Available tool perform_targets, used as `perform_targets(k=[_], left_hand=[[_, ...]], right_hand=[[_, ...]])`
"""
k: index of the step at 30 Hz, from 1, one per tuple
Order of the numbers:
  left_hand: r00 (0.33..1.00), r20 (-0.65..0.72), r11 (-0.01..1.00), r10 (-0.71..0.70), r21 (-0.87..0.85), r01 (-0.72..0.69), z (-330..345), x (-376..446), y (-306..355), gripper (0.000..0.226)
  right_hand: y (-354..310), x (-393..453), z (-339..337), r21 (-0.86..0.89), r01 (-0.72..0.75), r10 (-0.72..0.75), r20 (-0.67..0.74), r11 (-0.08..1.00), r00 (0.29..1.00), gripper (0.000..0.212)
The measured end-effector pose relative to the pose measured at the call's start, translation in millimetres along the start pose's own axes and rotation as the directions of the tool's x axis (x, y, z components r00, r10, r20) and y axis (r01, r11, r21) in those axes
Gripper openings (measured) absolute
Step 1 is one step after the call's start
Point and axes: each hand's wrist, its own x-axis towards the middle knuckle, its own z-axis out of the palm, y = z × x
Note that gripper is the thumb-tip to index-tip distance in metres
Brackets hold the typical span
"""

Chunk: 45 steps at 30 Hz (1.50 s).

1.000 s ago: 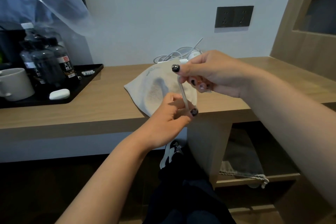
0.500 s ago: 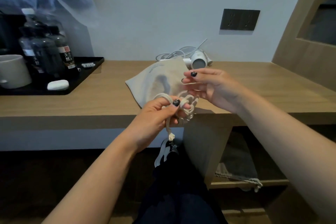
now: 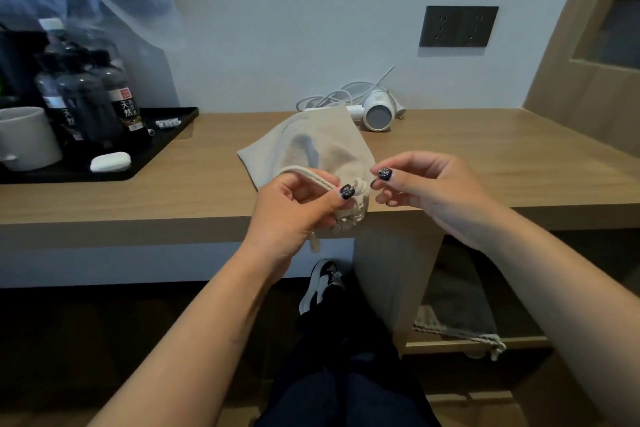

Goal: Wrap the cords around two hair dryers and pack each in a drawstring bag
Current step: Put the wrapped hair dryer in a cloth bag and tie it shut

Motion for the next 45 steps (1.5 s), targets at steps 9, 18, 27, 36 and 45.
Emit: perform_targets(k=[9, 18, 27, 36, 45], left_hand=[[1.0, -0.029, 0.994, 0.002, 0.112, 0.001, 7.4, 0.6, 2.7, 0.017], [0.996, 0.091, 0.985, 0.016, 0.17, -0.031, 3.9, 3.9, 3.6, 0.021], [0.99, 0.101, 0.981, 0.1, 0.156, -0.115, 3.7, 7.0, 6.8, 0.011], [0.994, -0.069, 0.996, 0.085, -0.011, -0.086, 10.5, -2.9, 0.6, 0.017], [0.751, -0.007, 0.674, 0.66, 0.448, -0.588, 4.0, -20.0, -14.4, 0.02]], right_hand=[[-5.9, -12.2, 13.5, 0.113, -0.074, 0.072, 0.028, 0.991, 0.997, 0.036], [-17.0, -14.7, 17.1, 0.203, -0.186, 0.193, -0.017, 0.961, 0.981, 0.015], [-8.4, -25.8, 25.3, 0.6, -0.279, 0.356, -0.009, 0.749, 0.935, 0.013], [8.6, -36.2, 42.1, 0.23, -0.152, 0.17, -0.057, 0.961, 0.984, 0.041], [15.3, -23.2, 59.5, -0.134, 0.076, -0.1, -0.184, 0.988, 0.978, 0.032]])
